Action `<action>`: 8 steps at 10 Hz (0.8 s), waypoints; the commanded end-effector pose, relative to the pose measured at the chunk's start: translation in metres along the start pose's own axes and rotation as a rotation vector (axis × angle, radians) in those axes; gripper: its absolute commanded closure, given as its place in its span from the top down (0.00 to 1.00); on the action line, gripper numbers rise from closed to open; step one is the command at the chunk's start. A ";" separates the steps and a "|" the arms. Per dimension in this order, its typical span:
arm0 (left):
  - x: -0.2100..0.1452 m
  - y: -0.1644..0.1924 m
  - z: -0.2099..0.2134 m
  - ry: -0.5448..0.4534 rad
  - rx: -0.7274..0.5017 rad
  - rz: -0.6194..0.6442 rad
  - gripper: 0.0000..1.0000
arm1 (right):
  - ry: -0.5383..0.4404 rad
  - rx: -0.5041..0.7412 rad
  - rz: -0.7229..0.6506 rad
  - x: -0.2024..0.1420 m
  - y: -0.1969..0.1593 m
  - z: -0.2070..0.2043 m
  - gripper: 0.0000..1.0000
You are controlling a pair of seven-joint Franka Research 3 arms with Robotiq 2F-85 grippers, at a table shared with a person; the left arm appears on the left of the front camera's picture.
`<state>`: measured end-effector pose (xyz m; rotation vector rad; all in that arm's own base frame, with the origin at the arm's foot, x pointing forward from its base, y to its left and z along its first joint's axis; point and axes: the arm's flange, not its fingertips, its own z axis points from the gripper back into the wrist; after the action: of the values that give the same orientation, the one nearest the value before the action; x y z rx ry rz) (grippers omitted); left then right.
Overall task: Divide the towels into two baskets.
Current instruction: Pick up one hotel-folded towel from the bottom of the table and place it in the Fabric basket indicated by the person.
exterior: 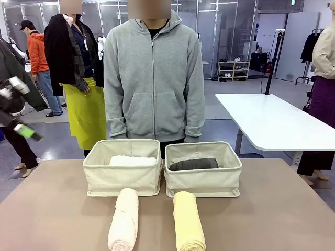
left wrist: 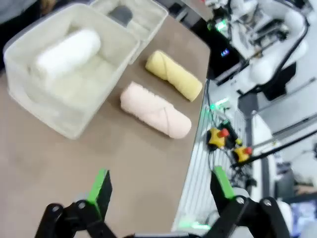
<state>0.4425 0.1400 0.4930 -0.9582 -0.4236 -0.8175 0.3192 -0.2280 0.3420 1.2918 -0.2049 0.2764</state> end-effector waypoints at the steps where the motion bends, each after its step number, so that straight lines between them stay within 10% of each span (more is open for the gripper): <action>1: -0.076 -0.008 0.006 -0.193 0.029 0.172 1.00 | -0.007 -0.001 0.015 0.000 0.002 -0.001 1.00; 4: -0.160 0.002 0.006 -0.310 0.030 0.301 1.00 | -0.007 -0.001 0.015 0.000 0.002 -0.001 1.00; 8: -0.177 0.001 0.010 -0.284 0.007 0.327 1.00 | -0.007 -0.001 0.015 0.000 0.002 -0.001 1.00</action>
<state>0.3384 0.2230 0.3790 -1.1052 -0.5053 -0.3766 0.3192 -0.2278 0.3417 1.2923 -0.2041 0.2763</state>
